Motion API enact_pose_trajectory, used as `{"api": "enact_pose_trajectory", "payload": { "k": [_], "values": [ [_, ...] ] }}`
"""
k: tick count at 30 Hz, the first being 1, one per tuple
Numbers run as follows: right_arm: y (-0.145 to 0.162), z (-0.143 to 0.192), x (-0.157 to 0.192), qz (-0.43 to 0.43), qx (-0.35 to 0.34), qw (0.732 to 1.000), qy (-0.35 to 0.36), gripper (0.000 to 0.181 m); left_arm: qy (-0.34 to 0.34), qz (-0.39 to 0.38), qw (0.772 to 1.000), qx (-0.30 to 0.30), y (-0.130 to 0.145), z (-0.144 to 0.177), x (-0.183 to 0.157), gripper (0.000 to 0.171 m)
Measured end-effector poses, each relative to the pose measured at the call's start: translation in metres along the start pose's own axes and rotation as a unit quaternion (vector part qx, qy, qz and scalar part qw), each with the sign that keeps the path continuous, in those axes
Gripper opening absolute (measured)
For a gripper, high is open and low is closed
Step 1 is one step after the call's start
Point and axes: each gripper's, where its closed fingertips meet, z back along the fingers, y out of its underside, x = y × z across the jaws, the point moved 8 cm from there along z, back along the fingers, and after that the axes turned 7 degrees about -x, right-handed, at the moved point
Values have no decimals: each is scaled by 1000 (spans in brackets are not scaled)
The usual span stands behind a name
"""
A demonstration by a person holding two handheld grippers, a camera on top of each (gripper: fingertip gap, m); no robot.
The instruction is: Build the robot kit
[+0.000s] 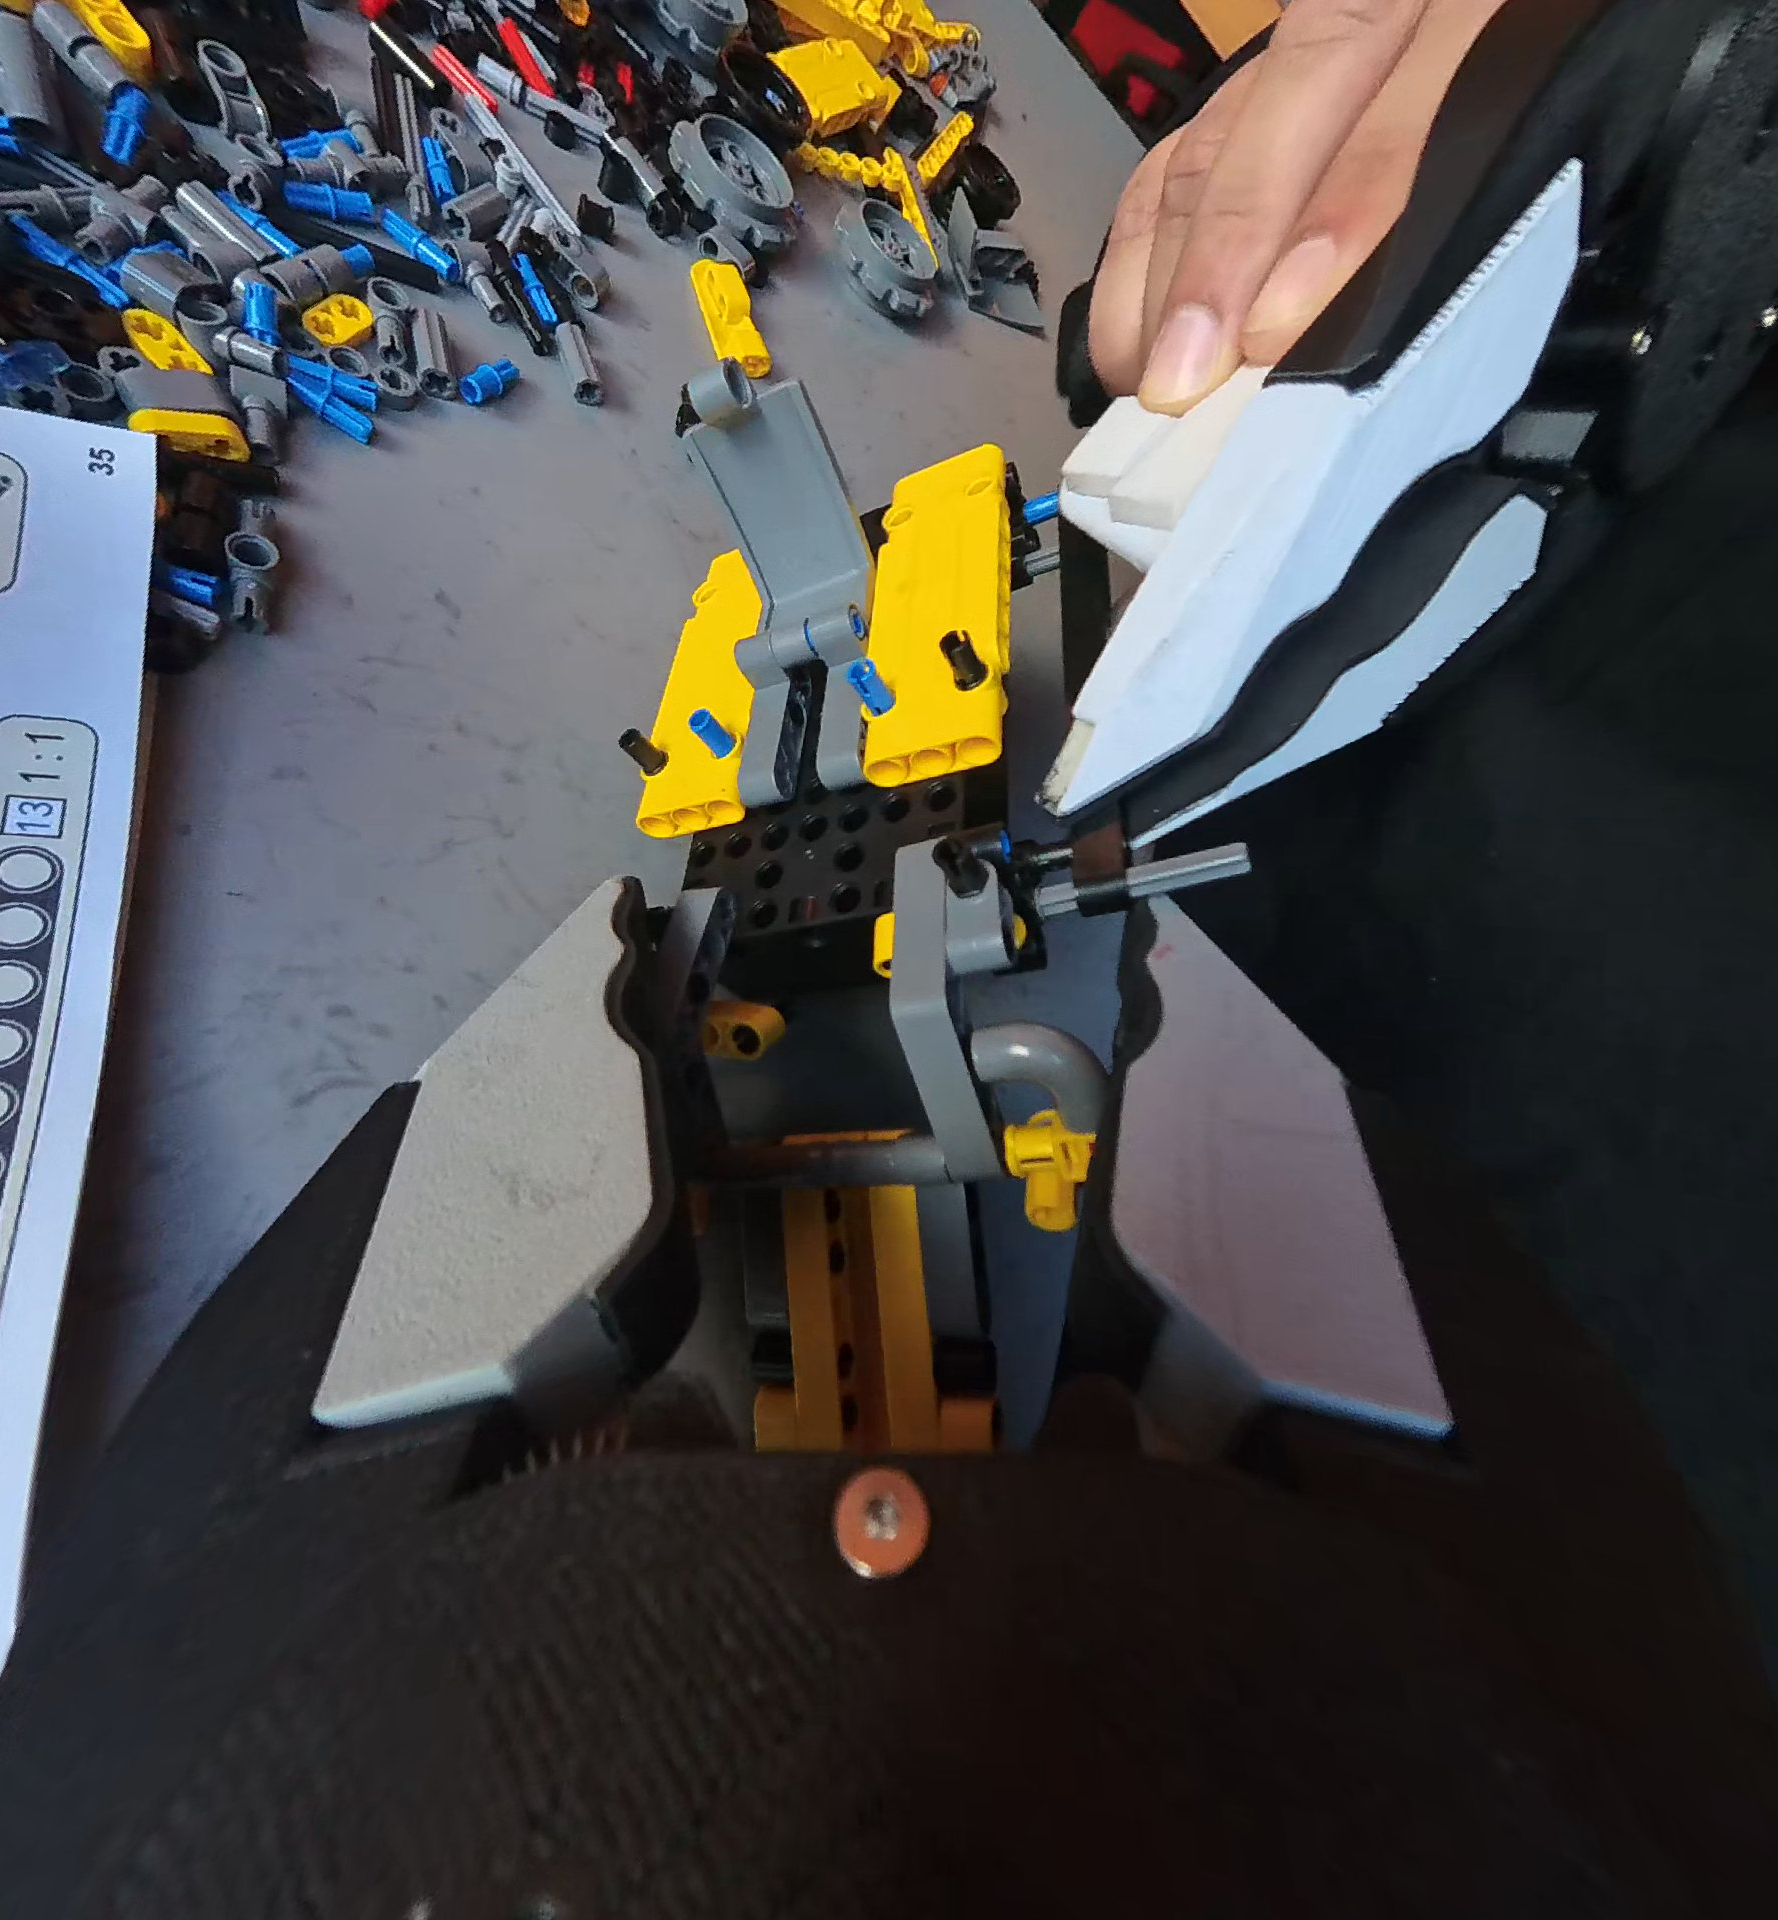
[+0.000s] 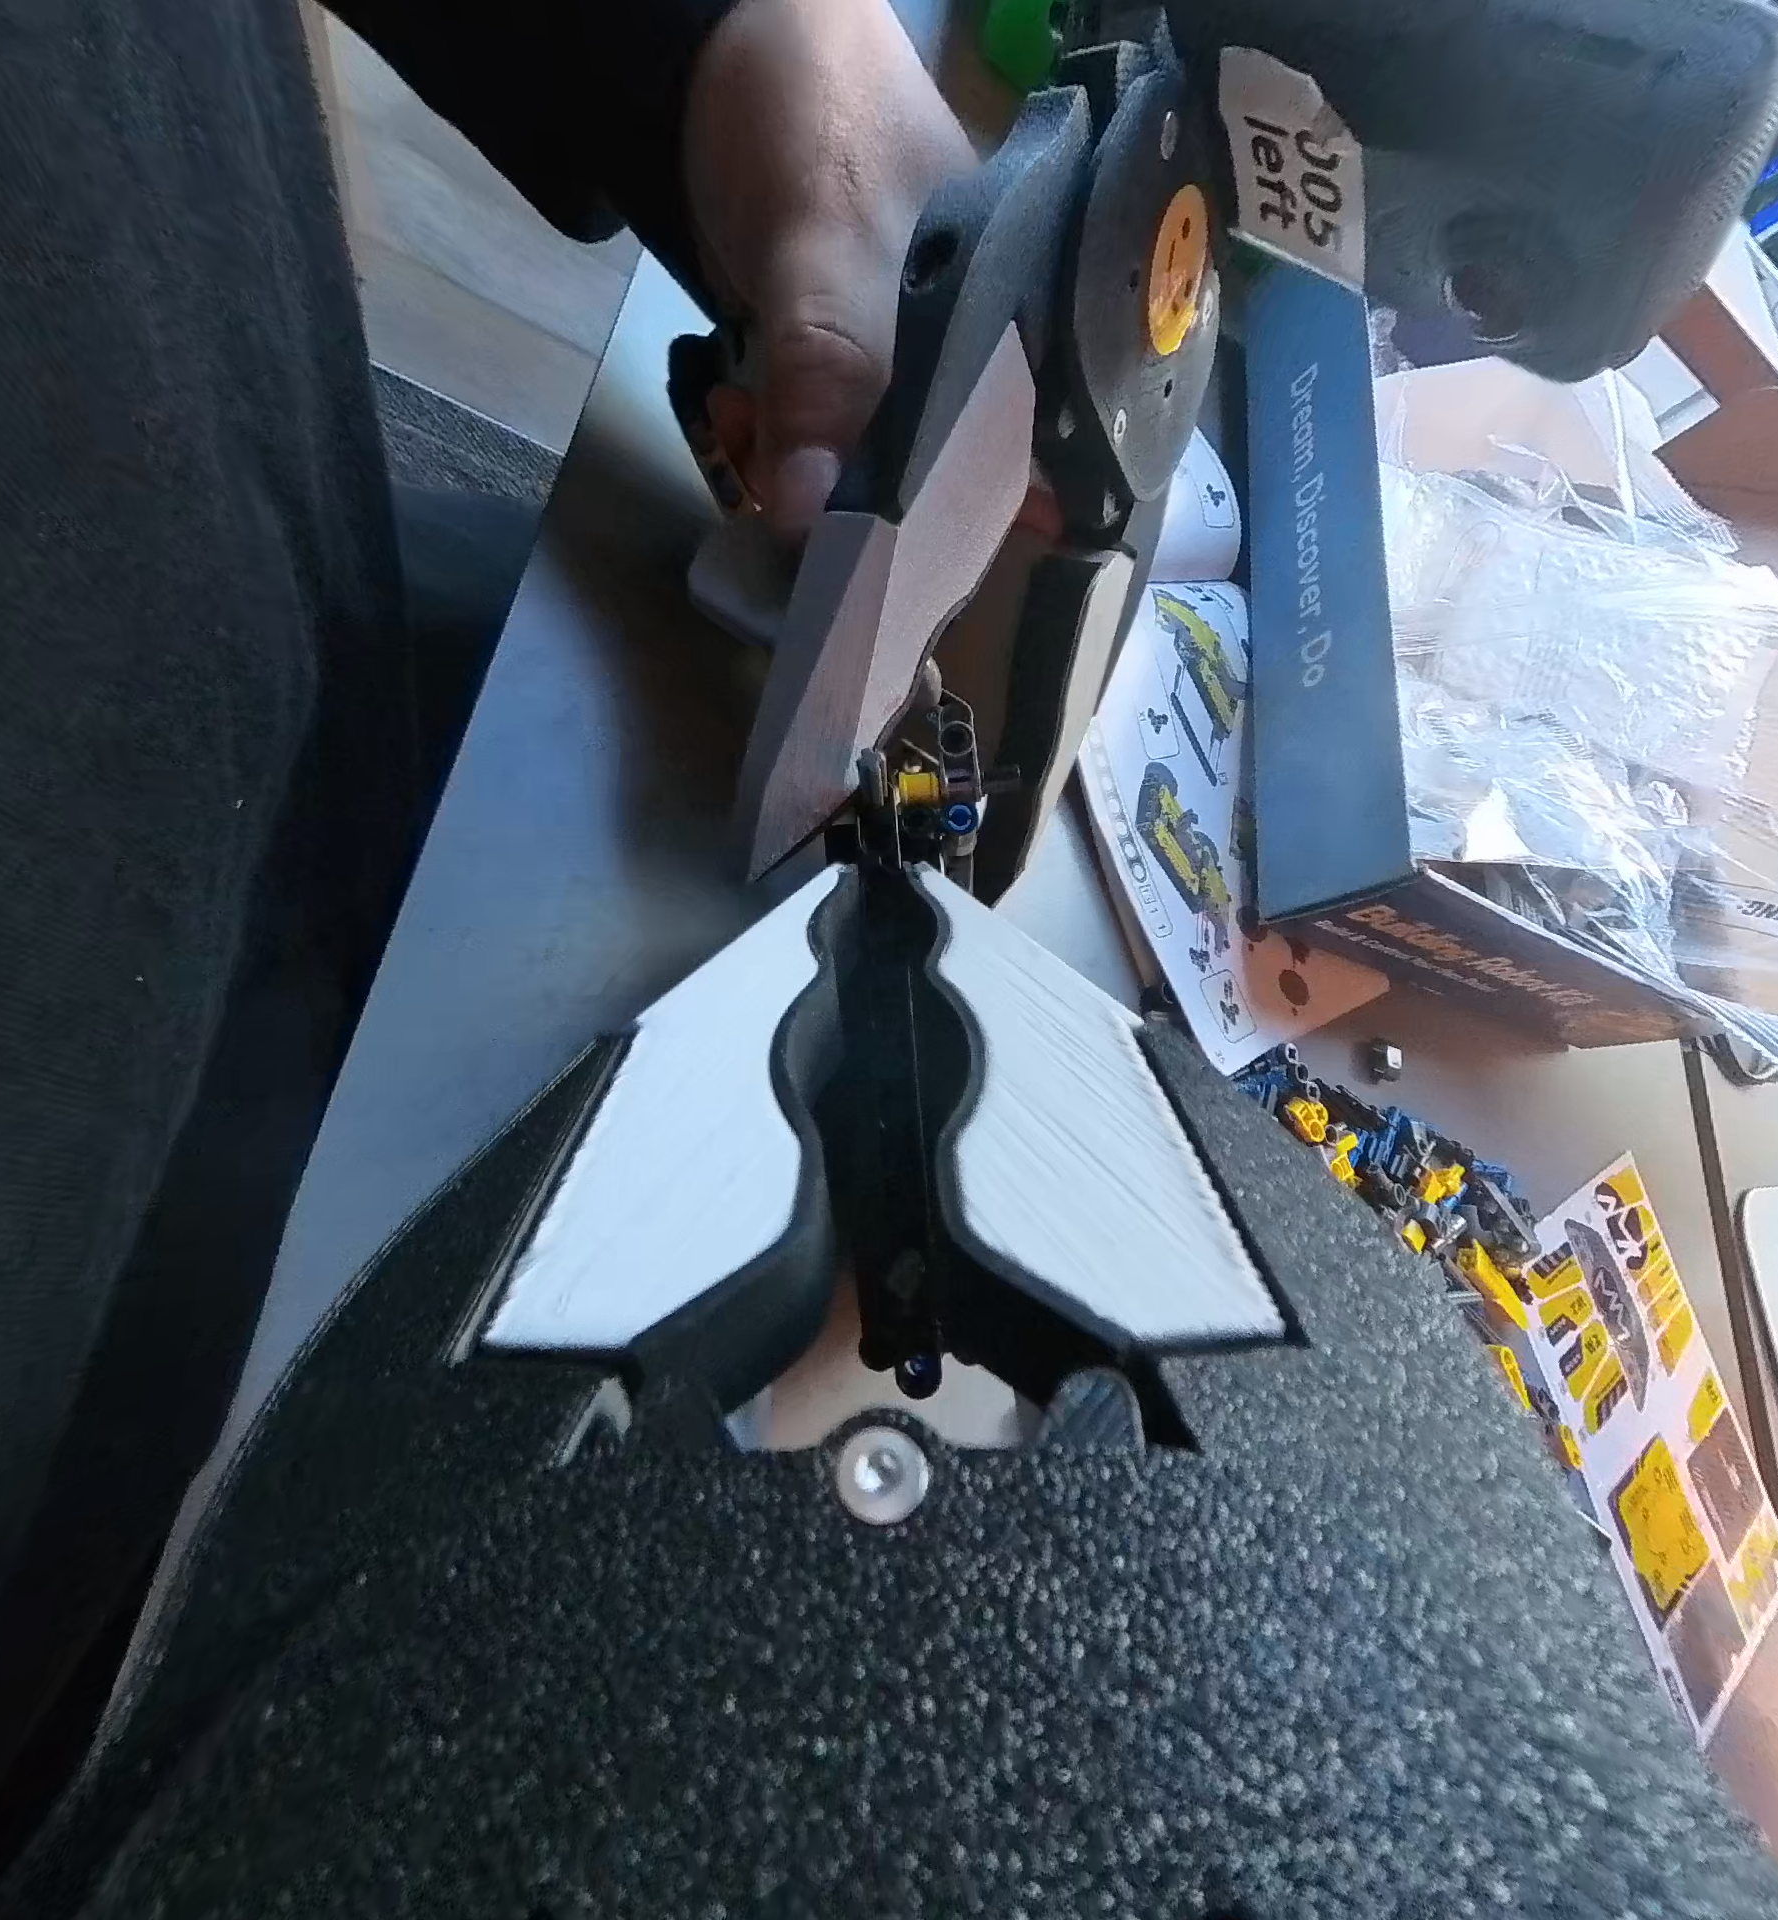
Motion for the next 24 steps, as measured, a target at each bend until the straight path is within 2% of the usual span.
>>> {"api": "enact_pose_trajectory", "payload": {
  "k": [12, 19, 24],
  "values": [
    [-2, -1, 1, 44, 40, 998, -8, 9, -13, -9, 1000, 4, 2, -3, -3, 86],
    [-6, -2, -2, 148, 91, 984, -43, 7, -11, -13, 1000, 13, 1, -6, -2, 86],
    [-6, -2, -4, 145, 93, 984, -47, 8, -14, -7, 1000, 9, 0, -6, -1, 86]
  ]
}}
